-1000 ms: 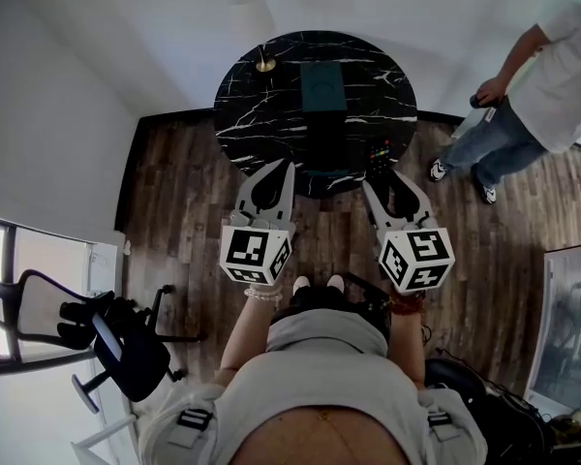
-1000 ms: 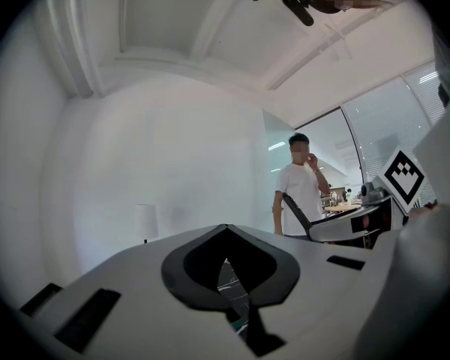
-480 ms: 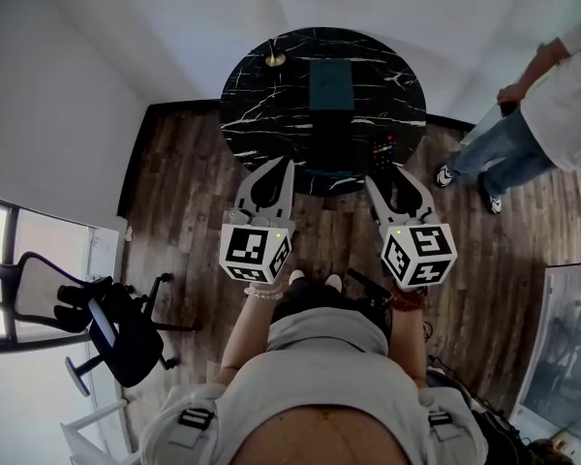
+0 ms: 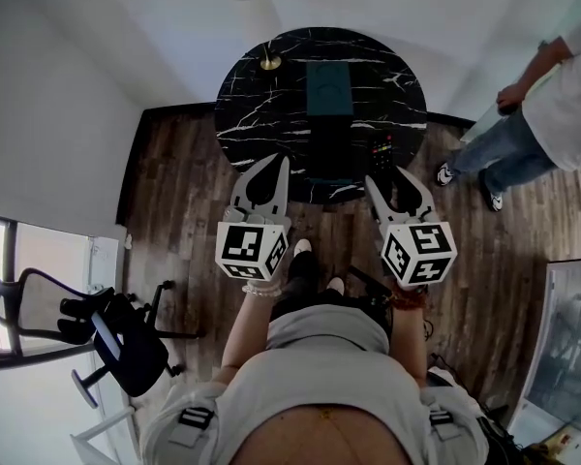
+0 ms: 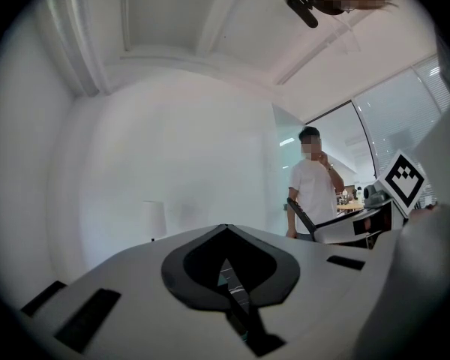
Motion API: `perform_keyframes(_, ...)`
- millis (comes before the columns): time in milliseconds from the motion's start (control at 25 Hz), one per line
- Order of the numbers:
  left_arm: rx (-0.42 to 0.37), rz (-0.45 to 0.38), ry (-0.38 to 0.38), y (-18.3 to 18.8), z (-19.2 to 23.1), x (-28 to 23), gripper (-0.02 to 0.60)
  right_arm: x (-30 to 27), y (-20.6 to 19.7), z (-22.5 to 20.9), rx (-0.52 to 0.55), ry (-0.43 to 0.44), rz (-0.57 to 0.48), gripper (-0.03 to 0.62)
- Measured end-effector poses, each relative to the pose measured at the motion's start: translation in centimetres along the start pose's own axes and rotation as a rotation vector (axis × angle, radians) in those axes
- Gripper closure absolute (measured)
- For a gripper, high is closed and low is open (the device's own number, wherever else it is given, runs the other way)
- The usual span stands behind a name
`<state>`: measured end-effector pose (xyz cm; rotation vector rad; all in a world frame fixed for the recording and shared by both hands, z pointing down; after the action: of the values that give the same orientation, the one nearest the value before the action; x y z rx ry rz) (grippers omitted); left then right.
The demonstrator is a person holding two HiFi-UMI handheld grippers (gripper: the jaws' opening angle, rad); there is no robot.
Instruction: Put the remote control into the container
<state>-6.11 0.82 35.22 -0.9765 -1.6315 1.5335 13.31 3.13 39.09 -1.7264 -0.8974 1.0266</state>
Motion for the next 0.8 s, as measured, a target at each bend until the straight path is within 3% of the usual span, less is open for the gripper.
perform_keyframes(800,0.012,0.015,-0.217,-2.5,9.2,-11.5,0.575,-12.5,0.1,-0.1,-0.053,-0.169,0.033,0.393)
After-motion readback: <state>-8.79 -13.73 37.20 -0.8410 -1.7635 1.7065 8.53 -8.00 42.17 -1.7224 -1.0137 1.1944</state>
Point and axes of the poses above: the fingertips, and each gripper's own axes: x backward along the fingers, z to its left, y out of its top, the point moved 3 cm from there along x, backward along the fingers, and after that the axes turned 5 degrees about -x, right-handed, at the moved point
